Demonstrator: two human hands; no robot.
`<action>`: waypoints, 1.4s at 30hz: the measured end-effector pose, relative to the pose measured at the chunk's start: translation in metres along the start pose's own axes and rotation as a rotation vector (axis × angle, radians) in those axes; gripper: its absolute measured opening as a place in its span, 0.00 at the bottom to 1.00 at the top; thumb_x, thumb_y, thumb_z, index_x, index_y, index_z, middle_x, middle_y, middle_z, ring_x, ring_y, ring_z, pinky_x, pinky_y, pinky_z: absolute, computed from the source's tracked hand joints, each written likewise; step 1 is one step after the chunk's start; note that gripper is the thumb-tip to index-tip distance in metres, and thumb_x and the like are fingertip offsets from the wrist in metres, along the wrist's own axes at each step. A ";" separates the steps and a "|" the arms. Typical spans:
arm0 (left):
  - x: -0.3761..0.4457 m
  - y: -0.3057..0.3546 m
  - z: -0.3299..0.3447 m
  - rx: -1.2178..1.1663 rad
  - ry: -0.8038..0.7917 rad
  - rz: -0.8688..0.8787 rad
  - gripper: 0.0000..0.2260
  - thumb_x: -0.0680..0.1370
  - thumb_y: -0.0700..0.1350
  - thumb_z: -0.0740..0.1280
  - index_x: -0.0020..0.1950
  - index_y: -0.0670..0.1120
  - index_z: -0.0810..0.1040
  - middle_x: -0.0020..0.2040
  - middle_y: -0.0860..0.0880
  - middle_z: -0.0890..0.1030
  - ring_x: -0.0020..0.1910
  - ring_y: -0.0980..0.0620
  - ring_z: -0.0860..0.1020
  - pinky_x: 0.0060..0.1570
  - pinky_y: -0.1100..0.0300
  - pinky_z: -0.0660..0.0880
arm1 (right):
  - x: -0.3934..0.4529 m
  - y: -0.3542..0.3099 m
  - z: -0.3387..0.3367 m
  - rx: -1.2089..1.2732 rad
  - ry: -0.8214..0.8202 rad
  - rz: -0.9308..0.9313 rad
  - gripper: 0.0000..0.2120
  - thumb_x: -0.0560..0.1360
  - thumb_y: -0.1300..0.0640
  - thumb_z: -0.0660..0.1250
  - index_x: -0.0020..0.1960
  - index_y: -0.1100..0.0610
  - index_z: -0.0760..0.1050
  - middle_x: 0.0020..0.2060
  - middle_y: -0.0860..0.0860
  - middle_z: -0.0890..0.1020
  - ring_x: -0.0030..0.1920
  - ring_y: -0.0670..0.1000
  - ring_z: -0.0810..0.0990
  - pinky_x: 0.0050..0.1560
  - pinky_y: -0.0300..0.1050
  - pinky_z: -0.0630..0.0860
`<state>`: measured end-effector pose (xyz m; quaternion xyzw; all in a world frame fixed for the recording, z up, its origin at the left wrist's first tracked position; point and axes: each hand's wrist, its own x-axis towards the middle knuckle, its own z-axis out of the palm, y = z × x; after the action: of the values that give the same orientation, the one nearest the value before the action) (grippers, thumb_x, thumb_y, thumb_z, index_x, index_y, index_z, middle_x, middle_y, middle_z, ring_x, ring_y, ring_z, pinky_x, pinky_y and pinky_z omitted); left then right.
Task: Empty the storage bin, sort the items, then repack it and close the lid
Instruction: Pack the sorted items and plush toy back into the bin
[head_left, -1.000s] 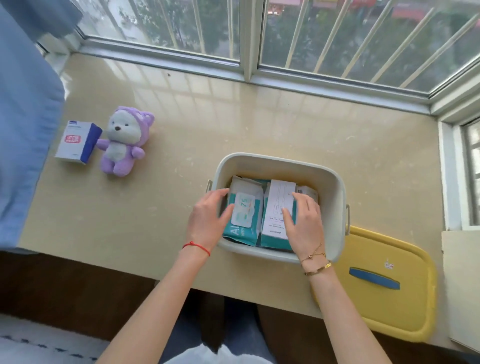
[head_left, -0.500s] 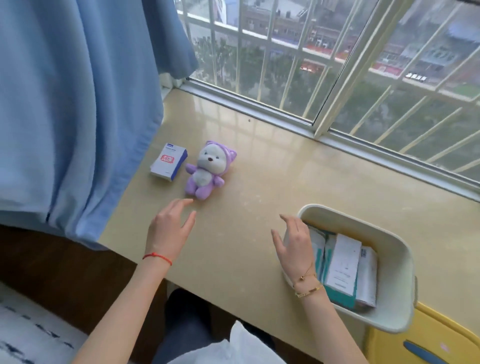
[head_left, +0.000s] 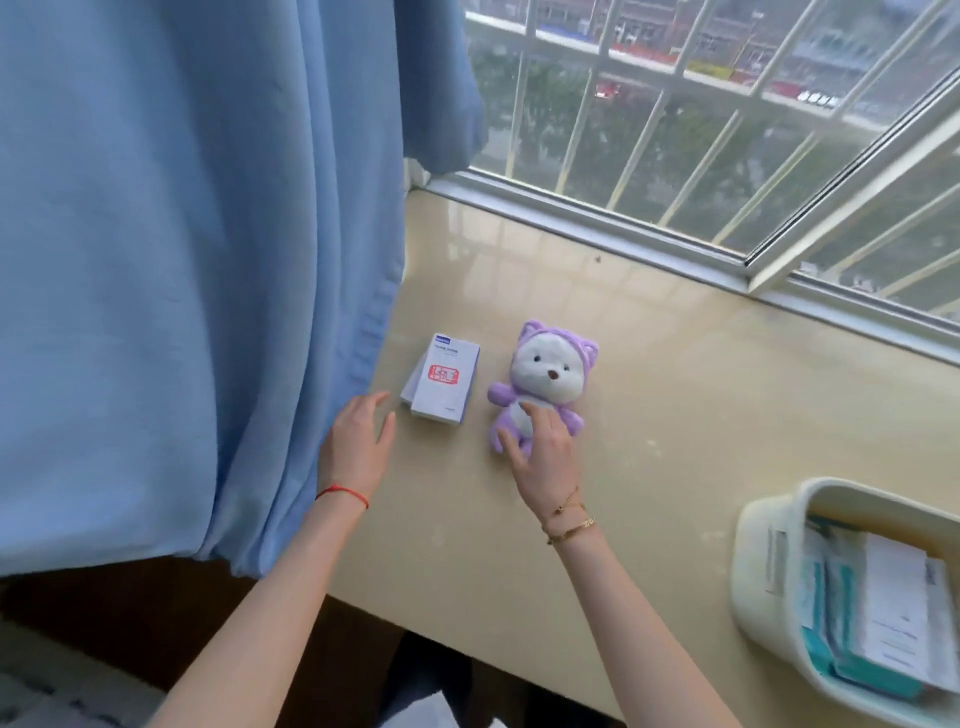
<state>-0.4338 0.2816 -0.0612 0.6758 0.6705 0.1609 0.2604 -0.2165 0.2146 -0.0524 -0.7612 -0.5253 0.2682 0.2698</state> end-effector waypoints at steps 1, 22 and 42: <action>0.012 -0.008 0.004 -0.002 -0.018 0.003 0.13 0.77 0.42 0.65 0.60 0.42 0.77 0.56 0.42 0.80 0.56 0.41 0.77 0.55 0.50 0.73 | 0.010 -0.004 0.012 0.010 -0.013 0.017 0.18 0.74 0.53 0.67 0.60 0.62 0.74 0.54 0.55 0.79 0.57 0.52 0.73 0.55 0.35 0.64; 0.114 -0.072 0.107 -0.045 -0.266 -0.036 0.16 0.75 0.45 0.69 0.62 0.41 0.77 0.61 0.40 0.74 0.62 0.41 0.71 0.61 0.57 0.65 | 0.088 0.015 0.151 0.257 -0.030 0.316 0.30 0.71 0.53 0.71 0.67 0.58 0.63 0.60 0.55 0.76 0.59 0.54 0.76 0.58 0.49 0.74; -0.041 0.083 0.062 -0.503 -0.317 -0.171 0.20 0.73 0.41 0.71 0.64 0.52 0.76 0.47 0.60 0.79 0.43 0.61 0.80 0.49 0.63 0.75 | -0.048 0.070 -0.045 0.409 0.255 0.321 0.28 0.73 0.55 0.71 0.68 0.52 0.62 0.52 0.45 0.79 0.49 0.48 0.80 0.41 0.29 0.74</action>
<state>-0.3328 0.2351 -0.0588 0.5479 0.6153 0.1916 0.5334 -0.1545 0.1422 -0.0627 -0.7919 -0.2949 0.3100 0.4357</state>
